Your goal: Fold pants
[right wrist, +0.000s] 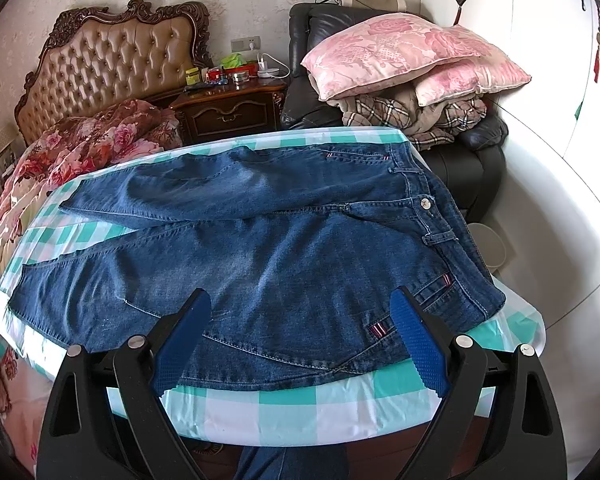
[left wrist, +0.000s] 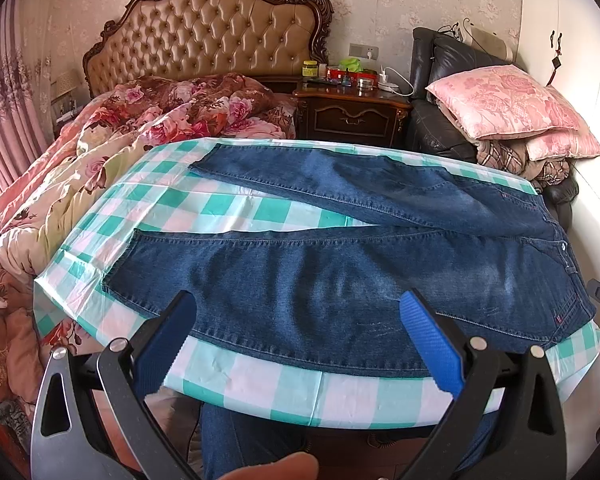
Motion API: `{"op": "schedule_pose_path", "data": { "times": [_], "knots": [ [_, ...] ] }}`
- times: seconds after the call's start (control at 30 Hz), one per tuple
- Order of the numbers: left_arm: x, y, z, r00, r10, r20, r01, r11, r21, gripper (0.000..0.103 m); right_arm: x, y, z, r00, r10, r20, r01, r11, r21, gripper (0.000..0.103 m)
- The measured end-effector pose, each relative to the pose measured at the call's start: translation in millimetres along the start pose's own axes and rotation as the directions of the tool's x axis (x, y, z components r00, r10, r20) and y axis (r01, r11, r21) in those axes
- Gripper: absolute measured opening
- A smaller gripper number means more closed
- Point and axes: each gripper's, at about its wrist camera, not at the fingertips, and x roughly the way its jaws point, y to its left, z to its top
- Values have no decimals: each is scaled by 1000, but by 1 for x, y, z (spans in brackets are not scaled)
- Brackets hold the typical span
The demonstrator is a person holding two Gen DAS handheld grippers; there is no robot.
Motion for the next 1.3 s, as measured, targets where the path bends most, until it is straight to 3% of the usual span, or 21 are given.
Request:
{"op": "schedule_pose_path", "data": {
  "times": [1.3],
  "knots": [
    [4, 4, -4, 1000, -11, 1, 11, 1000, -17, 102, 4, -1, -4, 1000, 12, -10, -12, 1000, 2, 88]
  ]
}}
